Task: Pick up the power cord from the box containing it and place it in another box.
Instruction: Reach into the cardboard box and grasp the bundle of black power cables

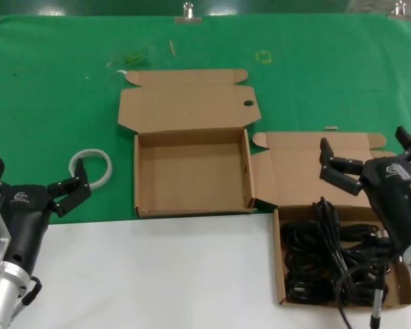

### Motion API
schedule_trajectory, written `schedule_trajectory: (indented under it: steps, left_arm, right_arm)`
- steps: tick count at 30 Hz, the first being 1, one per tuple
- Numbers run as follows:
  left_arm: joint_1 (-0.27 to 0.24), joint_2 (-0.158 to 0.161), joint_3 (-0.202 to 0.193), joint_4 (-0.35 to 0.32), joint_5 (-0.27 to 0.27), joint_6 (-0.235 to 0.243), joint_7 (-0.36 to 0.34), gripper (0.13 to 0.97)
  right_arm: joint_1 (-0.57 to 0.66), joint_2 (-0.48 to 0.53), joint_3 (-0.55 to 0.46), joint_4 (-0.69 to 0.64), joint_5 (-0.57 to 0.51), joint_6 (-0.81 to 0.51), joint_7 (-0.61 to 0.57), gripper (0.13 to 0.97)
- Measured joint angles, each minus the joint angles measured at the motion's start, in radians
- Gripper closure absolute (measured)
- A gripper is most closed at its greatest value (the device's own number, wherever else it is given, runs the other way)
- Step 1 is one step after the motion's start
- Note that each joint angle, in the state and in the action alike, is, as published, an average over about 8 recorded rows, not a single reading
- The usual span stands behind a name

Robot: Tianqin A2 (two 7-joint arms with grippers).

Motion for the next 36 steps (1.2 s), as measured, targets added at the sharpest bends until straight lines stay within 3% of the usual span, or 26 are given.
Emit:
schedule_trajectory:
  steps: [6, 11, 17, 27, 35, 36]
  left_arm:
    - [0.0, 0.0, 0.0, 0.0, 0.0, 0.0, 0.0, 0.158]
    - [0.0, 0.0, 0.0, 0.0, 0.0, 0.0, 0.0, 0.182]
    - [0.0, 0.0, 0.0, 0.0, 0.0, 0.0, 0.0, 0.253]
    - [0.0, 0.0, 0.0, 0.0, 0.0, 0.0, 0.0, 0.253]
    - [0.0, 0.0, 0.0, 0.0, 0.0, 0.0, 0.0, 0.622]
    - [0.0, 0.0, 0.0, 0.0, 0.0, 0.0, 0.0, 0.622]
  right_arm:
    - [-0.078, 0.19, -0.123, 0.144, 0.201, 0.111, 0.026, 0.129]
    - [-0.148, 0.288, -0.196, 0.161, 0.313, 0.172, 0.029, 0.129]
    - [-0.166, 0.303, -0.263, 0.082, 0.34, 0.202, -0.017, 0.129]
    - [-0.105, 0.28, -0.353, -0.012, 0.367, 0.217, -0.094, 0.129]
    - [-0.09, 0.281, -0.377, -0.032, 0.387, 0.216, -0.115, 0.137]
    - [-0.092, 0.282, -0.377, -0.031, 0.389, 0.217, -0.116, 0.142]
